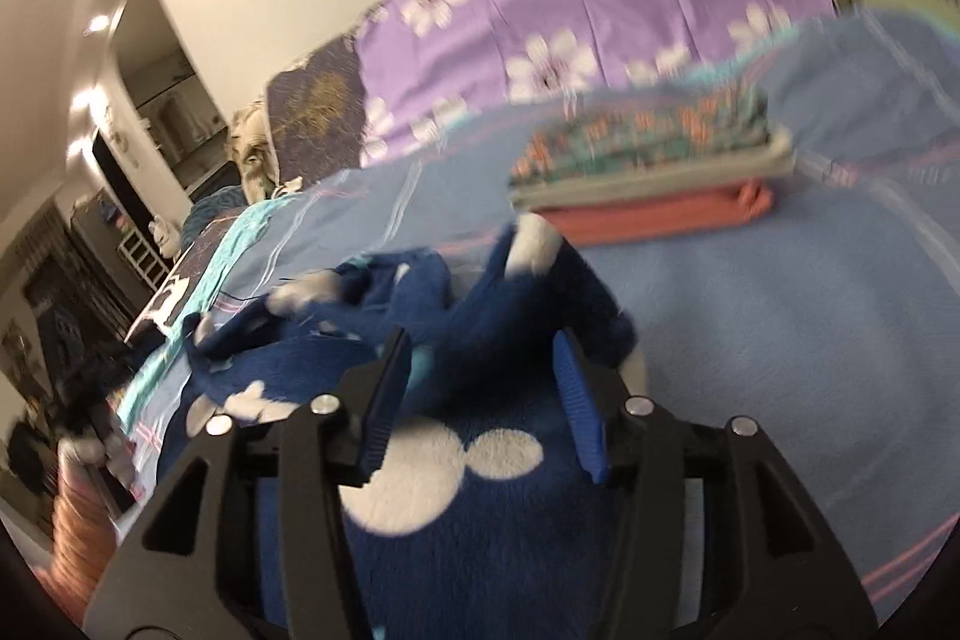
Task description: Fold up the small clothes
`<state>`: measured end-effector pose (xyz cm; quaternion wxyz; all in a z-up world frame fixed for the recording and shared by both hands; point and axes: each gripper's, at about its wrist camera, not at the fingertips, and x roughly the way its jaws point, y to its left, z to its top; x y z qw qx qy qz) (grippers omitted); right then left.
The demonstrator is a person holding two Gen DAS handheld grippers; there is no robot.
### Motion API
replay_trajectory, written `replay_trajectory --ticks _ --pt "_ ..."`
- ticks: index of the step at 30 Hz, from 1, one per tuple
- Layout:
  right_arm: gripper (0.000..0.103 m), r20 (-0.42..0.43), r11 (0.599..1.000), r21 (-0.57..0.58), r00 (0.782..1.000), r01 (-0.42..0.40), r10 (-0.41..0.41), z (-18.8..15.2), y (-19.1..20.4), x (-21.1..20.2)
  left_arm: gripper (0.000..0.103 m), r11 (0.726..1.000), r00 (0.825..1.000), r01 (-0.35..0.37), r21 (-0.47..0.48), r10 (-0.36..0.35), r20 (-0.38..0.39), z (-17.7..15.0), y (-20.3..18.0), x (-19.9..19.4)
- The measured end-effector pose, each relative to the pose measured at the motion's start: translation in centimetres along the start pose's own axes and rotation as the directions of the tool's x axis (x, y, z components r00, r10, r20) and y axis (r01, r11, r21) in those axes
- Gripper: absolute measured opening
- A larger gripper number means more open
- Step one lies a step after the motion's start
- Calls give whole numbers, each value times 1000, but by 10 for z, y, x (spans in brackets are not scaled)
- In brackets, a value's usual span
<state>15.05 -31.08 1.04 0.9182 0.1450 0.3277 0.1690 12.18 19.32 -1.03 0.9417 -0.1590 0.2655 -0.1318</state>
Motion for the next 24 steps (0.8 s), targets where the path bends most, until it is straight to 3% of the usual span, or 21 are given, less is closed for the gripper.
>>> replay_trajectory --ticks 2,4,6,9,11,13,14,15,16,17,20,22,24 --pt "78 2 999 -47 1000 17 -17 1 -2 -12 63 996 999 -41 76 42 -2 -1 -1 -12" --pt "78 -48 996 -77 997 54 -58 0 -14 -10 63 989 994 -83 125 91 -61 -5 4 -2" --pt "79 -84 992 -62 990 110 -115 3 -35 0 63 989 983 -73 132 94 -160 -8 15 24" --pt "79 -142 999 27 990 26 -22 13 -63 25 63 996 968 -32 88 52 -245 -6 33 58" --pt "79 -157 998 58 987 -12 21 22 -71 40 63 999 961 29 43 -16 -274 1 39 82" --pt "79 -169 997 57 984 -55 63 33 -70 56 49 997 955 71 20 -62 -290 7 39 98" --pt "79 -179 994 58 979 -88 97 36 -68 62 12 994 948 110 -6 -107 -301 10 38 104" --pt "71 -190 988 66 970 -139 149 39 -64 69 8 990 944 134 -38 -139 -301 12 38 106" --pt "56 -192 984 66 966 -163 173 42 -60 70 8 984 947 155 -85 -172 -272 17 40 104" --pt "13 -192 979 55 961 -194 201 44 -54 70 8 980 954 171 -104 -191 -232 21 41 98" --pt "10 -122 980 48 973 -193 198 52 -48 56 8 990 975 118 -75 -130 -179 24 44 87" --pt "10 -132 990 89 984 -113 124 51 -62 62 8 991 967 75 -110 -99 -236 13 54 103" --pt "12 -203 988 149 977 -41 71 40 -77 83 9 992 949 37 -122 -74 -307 -3 61 121"
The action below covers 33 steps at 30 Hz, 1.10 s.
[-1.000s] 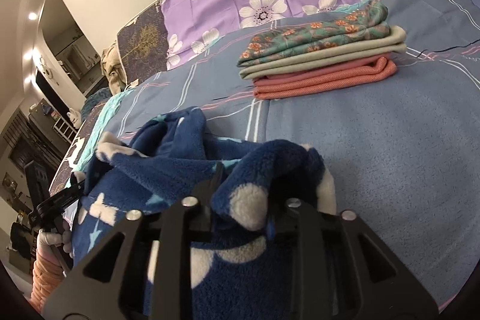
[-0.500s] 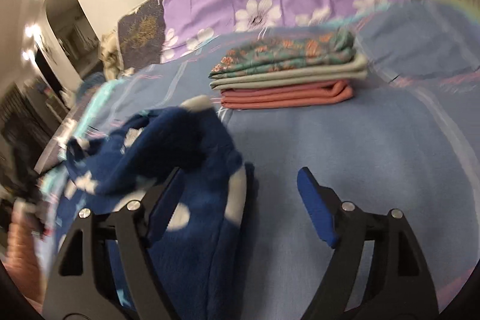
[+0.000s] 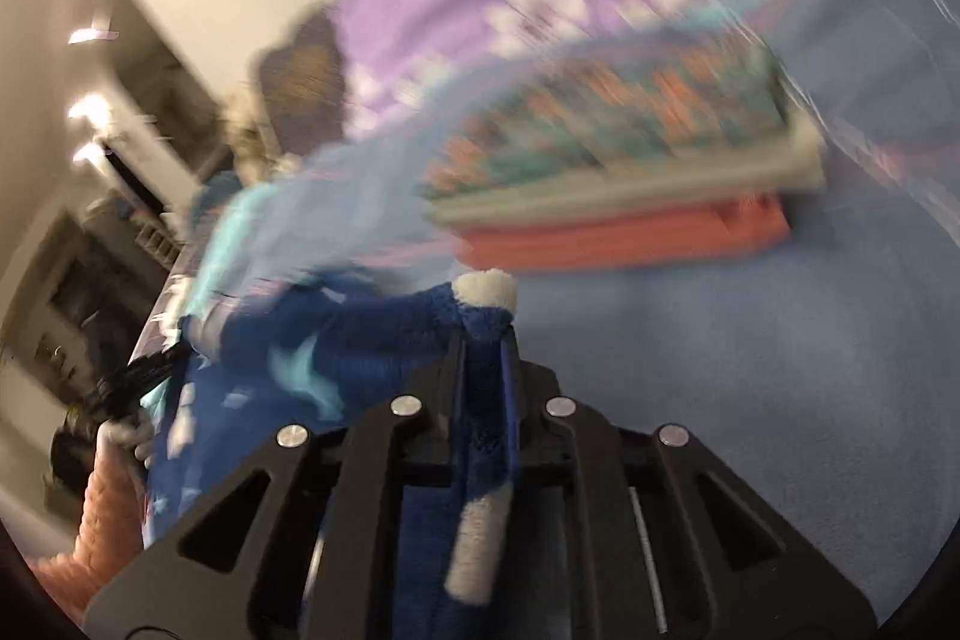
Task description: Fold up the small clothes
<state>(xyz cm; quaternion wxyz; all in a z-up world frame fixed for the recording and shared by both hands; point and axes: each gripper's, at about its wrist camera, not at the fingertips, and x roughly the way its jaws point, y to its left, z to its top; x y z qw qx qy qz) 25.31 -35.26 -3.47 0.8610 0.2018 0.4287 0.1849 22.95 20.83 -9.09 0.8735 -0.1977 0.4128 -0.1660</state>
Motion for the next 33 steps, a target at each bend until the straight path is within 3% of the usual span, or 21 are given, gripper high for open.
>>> replay_trajectory --ticks 4,6,11,16,20,21,22,23,24,26,28,30,31,33 --pt "20 -2 998 57 1000 -23 23 -12 -6 5 14 999 1000 4 -32 -4 -8 -7 7 5" --pt "31 17 997 72 999 -35 34 -13 -5 -4 19 1000 1000 -12 -24 12 9 -6 5 -4" --pt "31 68 1000 18 998 -8 7 -26 10 -49 28 999 996 -19 26 17 86 -17 -13 -50" --pt "31 69 995 -95 997 39 -33 -62 40 -84 33 995 993 43 96 -53 106 -61 -43 -92" --pt "33 46 987 -160 998 -32 40 -111 68 -105 43 993 996 54 109 -61 63 -106 -54 -102" --pt "35 35 984 -167 997 -56 63 -120 71 -106 44 992 999 35 119 -39 30 -117 -56 -97" --pt "37 14 981 -179 996 -80 84 -132 77 -105 44 987 999 -38 155 40 -9 -132 -58 -88" --pt "39 -10 977 -196 996 -85 85 -143 80 -101 51 972 994 -107 210 109 1 -145 -58 -83" --pt "39 -40 975 -220 999 -30 22 -157 81 -91 57 965 993 -120 233 121 13 -152 -57 -82" --pt "36 -51 967 -248 996 58 -73 -174 77 -77 57 983 996 -85 161 87 -4 -155 -47 -81" --pt "36 -22 973 -223 998 58 -64 -176 80 -82 56 983 993 -115 146 116 -2 -148 -51 -84" --pt "36 7 978 -201 999 49 -49 -170 82 -98 49 954 980 -197 225 193 38 -142 -72 -89" --pt "36 43 978 -202 998 49 -41 -166 82 -109 48 926 966 -258 277 246 75 -139 -89 -94" --pt "37 83 978 -196 995 69 -53 -161 78 -125 44 884 946 -322 339 287 151 -134 -119 -104"
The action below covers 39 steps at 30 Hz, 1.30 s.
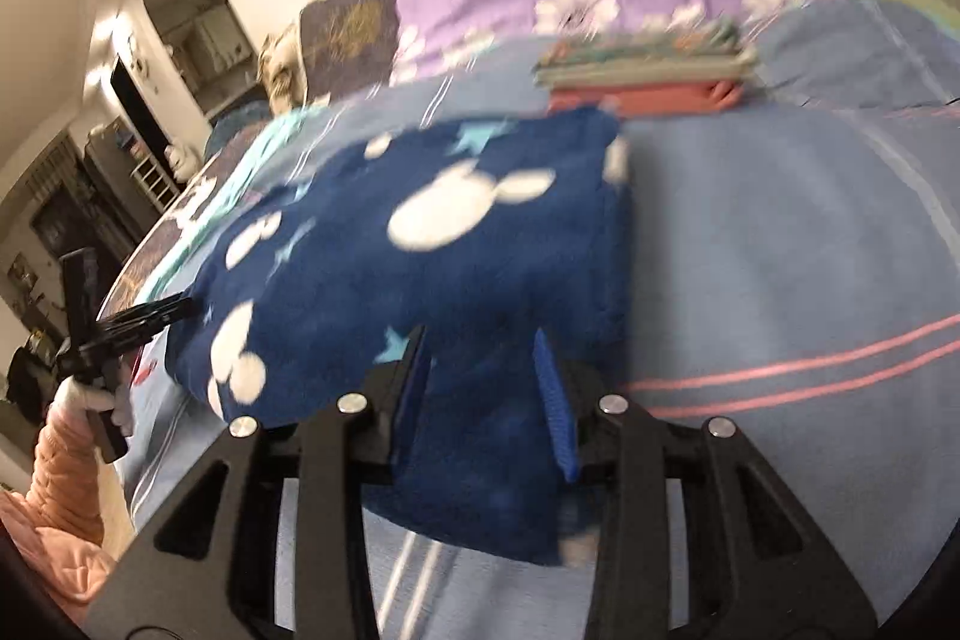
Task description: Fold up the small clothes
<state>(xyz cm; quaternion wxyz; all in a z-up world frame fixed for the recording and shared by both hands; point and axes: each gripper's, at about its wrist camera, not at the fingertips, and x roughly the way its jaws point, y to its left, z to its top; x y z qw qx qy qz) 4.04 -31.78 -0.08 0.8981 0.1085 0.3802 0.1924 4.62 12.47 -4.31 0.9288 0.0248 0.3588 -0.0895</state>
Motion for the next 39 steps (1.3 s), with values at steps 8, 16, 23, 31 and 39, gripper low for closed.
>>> replay_trajectory --ticks 8,16,23,31,39 --pt "38 2 986 130 994 105 -106 -6 -63 -17 38 927 940 340 159 -341 -22 45 -145 -8" --pt "38 -18 965 229 992 128 -127 -5 -111 -21 57 884 939 339 323 -296 -174 27 -320 41" --pt "38 -24 965 257 998 61 -57 -18 -130 -19 52 890 979 179 419 -119 -166 17 -359 79" --pt "41 -79 985 171 997 17 -3 11 -125 -11 14 950 940 291 113 -262 -217 39 -285 75" --pt "41 -241 974 193 957 -116 162 52 -115 71 14 942 929 315 120 -280 -240 27 -292 72"
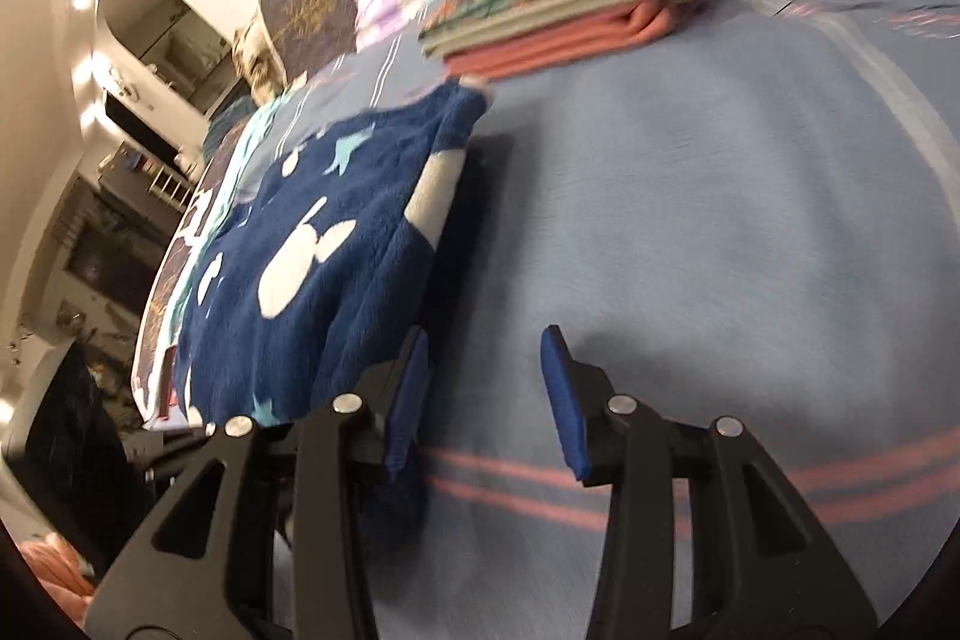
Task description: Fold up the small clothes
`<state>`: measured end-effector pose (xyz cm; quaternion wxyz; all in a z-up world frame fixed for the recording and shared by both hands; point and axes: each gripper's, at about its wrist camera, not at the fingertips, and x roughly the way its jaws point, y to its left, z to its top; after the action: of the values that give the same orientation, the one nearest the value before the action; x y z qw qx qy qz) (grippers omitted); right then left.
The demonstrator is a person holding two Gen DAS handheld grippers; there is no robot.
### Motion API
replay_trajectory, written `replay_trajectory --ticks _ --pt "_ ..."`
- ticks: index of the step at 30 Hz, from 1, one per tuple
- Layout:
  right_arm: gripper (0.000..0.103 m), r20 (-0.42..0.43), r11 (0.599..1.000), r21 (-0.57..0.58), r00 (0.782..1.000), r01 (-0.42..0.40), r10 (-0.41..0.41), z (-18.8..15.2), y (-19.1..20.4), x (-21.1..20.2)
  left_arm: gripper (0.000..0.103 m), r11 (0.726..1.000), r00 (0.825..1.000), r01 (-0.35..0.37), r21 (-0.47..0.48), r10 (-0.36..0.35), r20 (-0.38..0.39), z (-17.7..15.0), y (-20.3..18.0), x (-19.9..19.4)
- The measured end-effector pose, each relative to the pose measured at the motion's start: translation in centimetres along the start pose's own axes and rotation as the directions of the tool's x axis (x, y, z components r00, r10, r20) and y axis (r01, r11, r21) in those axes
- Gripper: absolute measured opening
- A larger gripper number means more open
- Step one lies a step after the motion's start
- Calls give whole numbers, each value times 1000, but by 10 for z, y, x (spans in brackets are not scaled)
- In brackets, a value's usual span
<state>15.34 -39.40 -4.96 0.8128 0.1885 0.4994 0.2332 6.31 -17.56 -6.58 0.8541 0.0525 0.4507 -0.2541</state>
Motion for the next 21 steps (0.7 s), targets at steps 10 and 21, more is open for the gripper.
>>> replay_trajectory --ticks 10,21 --pt "50 -66 983 91 984 -161 167 43 1 58 14 1000 999 27 8 -27 -16 -5 1 3" --pt "9 48 996 53 997 -66 63 51 8 62 14 985 998 64 159 -62 -18 -12 -30 21"
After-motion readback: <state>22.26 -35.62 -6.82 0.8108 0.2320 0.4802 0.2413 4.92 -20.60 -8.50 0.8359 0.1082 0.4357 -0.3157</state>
